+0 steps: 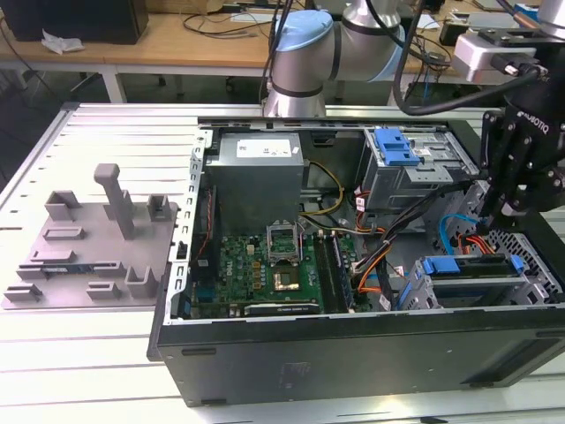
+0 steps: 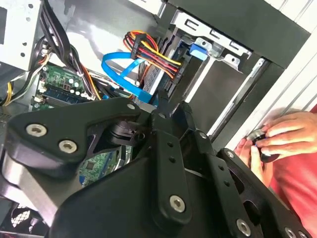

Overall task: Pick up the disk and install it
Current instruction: 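Insert the second disk wire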

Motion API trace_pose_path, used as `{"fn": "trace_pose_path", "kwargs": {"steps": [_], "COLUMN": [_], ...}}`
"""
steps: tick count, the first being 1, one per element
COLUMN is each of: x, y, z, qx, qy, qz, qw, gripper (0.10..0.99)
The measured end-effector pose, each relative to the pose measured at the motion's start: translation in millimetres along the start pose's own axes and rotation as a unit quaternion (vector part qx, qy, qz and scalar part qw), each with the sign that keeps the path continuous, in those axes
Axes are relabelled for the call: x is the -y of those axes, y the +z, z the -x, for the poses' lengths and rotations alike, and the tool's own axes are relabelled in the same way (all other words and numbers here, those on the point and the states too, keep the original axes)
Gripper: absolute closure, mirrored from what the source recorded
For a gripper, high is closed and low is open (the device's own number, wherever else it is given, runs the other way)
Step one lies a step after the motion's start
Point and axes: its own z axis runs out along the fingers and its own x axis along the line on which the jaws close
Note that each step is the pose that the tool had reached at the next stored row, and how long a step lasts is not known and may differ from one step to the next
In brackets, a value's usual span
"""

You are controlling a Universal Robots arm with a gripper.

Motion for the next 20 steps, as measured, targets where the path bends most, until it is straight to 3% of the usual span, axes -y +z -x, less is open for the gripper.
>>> {"fn": "trace_pose_path", "kwargs": {"steps": [8, 14, 20], "x": [-1.0, -2.4, -2.4], "y": [8.5, 9.9, 10.1], "z": [0.9, 1.0, -0.6], "qx": [0.0002, 0.0005, 0.0095], "qy": [-0.003, -0.004, -0.003], "qz": [-0.0004, -0.0006, -0.0003], "qw": [1.0000, 1.0000, 0.9999], "gripper": [0.820, 0.820, 0.820]}}
